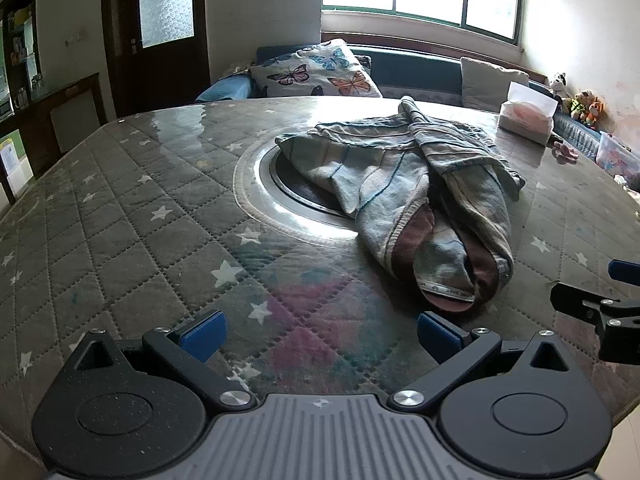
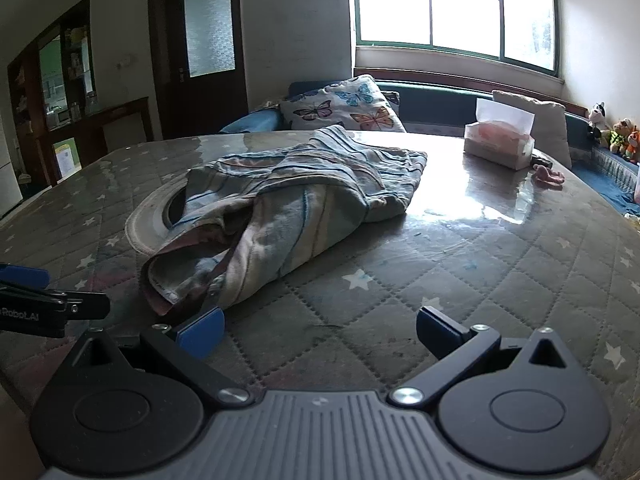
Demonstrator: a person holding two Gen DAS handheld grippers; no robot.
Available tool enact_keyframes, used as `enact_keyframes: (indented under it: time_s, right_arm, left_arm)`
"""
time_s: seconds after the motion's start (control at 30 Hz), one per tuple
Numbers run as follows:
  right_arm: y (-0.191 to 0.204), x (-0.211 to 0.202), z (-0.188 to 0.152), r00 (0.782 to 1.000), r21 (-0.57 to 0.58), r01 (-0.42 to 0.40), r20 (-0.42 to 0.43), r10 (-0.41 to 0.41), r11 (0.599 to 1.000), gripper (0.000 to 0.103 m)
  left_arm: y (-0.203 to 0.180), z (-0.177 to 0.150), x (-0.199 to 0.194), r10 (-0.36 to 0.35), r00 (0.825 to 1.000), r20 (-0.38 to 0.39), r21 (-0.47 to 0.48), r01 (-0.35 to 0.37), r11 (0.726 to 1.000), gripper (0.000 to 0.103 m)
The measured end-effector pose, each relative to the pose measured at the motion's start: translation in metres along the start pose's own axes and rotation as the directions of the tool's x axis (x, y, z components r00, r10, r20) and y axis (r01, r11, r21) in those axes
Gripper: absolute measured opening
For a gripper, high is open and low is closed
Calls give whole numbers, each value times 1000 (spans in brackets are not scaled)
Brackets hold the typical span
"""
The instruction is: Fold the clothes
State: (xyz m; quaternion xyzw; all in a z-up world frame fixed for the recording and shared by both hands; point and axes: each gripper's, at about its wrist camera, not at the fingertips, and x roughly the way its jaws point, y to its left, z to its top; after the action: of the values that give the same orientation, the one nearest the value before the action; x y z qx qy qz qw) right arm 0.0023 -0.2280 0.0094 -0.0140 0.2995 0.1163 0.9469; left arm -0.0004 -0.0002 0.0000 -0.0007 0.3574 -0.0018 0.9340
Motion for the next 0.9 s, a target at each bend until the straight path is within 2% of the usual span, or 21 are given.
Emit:
enact_keyframes:
  time_s: [0.9]
  right_arm:
    - [15, -8, -4, 1000, -34, -9, -28, 8, 999, 103]
  left_arm:
    - [-9, -8, -8, -18, 1000, -8, 27, 18, 999, 103]
